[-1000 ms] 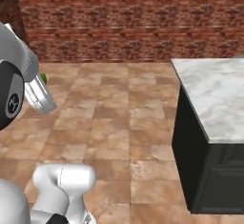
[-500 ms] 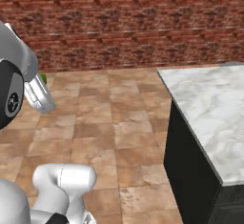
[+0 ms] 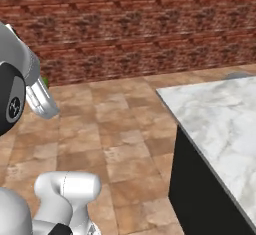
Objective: There is a bowl on the dining counter. Grab a lemon wedge from the fridge and place it in the bowl. Then get the liquor bottle and glass cup from the cabinet and place them next to the bowl.
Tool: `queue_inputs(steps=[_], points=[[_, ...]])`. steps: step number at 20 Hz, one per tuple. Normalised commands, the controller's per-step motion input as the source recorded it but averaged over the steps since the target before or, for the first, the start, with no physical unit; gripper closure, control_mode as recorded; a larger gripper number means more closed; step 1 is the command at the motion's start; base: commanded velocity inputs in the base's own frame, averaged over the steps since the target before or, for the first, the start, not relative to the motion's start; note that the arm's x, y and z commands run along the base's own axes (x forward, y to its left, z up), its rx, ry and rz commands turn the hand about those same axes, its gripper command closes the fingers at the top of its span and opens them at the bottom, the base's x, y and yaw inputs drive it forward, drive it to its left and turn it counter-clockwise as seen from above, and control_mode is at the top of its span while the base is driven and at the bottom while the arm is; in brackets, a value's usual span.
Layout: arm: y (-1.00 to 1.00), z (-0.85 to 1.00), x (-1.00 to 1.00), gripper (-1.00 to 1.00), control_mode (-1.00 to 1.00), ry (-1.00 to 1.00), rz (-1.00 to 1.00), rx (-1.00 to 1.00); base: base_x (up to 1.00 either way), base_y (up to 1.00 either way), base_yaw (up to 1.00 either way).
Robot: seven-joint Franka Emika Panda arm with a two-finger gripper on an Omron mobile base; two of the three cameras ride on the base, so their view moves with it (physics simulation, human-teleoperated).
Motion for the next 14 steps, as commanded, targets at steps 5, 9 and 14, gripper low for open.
queue_inputs(steps=[5, 9, 14], points=[[0.00, 0.00, 0.00, 1.00, 1.00, 0.00, 0.00, 0.00, 1.00, 0.14, -0.37], [0.00, 0.00, 0.00, 1.00, 1.00, 0.00, 0.00, 0.00, 0.99, 0.12, -0.43], [0.00, 0.00, 0.00, 1.00, 1.00, 0.00, 0.00, 0.00, 0.91, 0.20, -0.45]])
